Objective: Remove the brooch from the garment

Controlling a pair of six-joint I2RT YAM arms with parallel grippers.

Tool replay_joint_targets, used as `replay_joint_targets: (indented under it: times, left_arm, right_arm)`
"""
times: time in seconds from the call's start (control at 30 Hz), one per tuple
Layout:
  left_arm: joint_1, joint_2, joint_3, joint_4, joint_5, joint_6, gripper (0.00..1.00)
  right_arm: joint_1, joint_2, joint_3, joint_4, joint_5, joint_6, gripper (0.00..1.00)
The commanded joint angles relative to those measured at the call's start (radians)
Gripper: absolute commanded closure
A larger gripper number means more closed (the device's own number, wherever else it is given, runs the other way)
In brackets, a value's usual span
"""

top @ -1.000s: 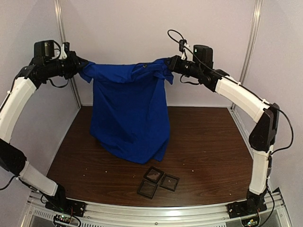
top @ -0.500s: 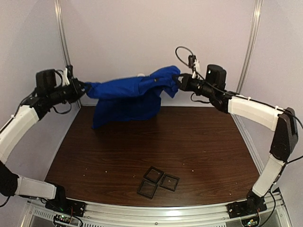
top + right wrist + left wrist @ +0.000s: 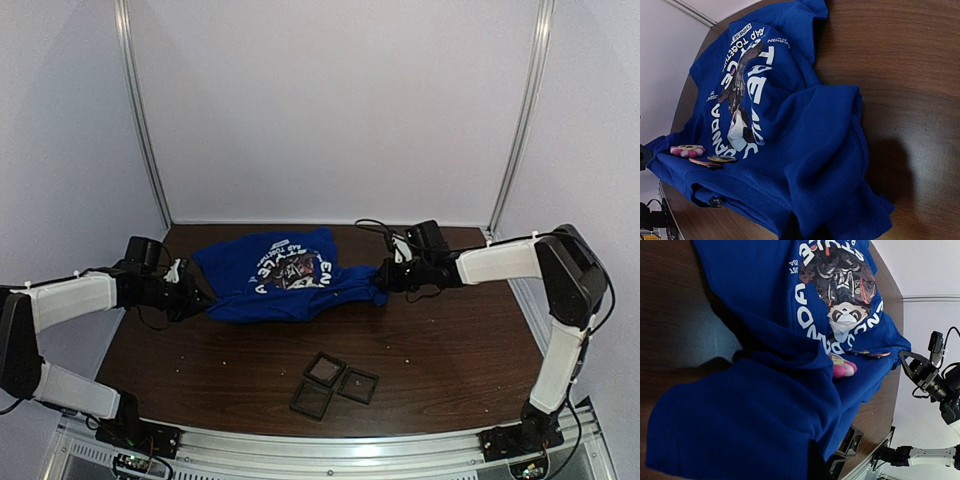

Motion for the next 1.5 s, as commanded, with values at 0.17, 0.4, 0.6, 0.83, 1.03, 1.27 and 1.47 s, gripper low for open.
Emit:
replay_joint_targets:
  times: [0.17, 0.4, 0.6, 0.83, 1.03, 1.27, 1.47]
  left_arm:
    - [0.003, -0.169, -0.127, -0.132, 0.026, 0.020, 0.45]
    - [0.002, -0.373, -0.041, -0.305, -0.029, 0.036, 0.24]
    - [-0.004, -0.318, 0.182, -0.470, -0.107, 0.158, 0.18]
    - [-0.203, -0.125, 0.402, -0.551, -0.277, 0.256, 0.18]
    - [-0.336, 0.066, 0.565, -0.534, -0.339, 0.294, 0.19]
    - [-0.343, 0.142, 0.596, -0.406, -0.379, 0.288, 0.19]
    - [-0.342, 0.154, 0.581, -0.400, -0.416, 0.322, 0.19]
  right_arm:
    - [0.013, -0.156, -0.095, -0.168, 0.124, 0.042, 0.57]
    - [0.086, -0.308, -0.075, -0.285, 0.268, -0.002, 0.28]
    - [0.180, -0.310, 0.017, -0.321, 0.311, -0.034, 0.26]
    - [0.273, -0.191, 0.046, -0.233, 0.286, -0.009, 0.28]
    - [0.276, -0.085, 0.049, -0.186, 0.287, 0.033, 0.33]
    - [0.288, -0.016, 0.089, -0.175, 0.258, -0.049, 0.48]
    - [0.299, 0.075, 0.184, -0.233, 0.260, -0.120, 0.51]
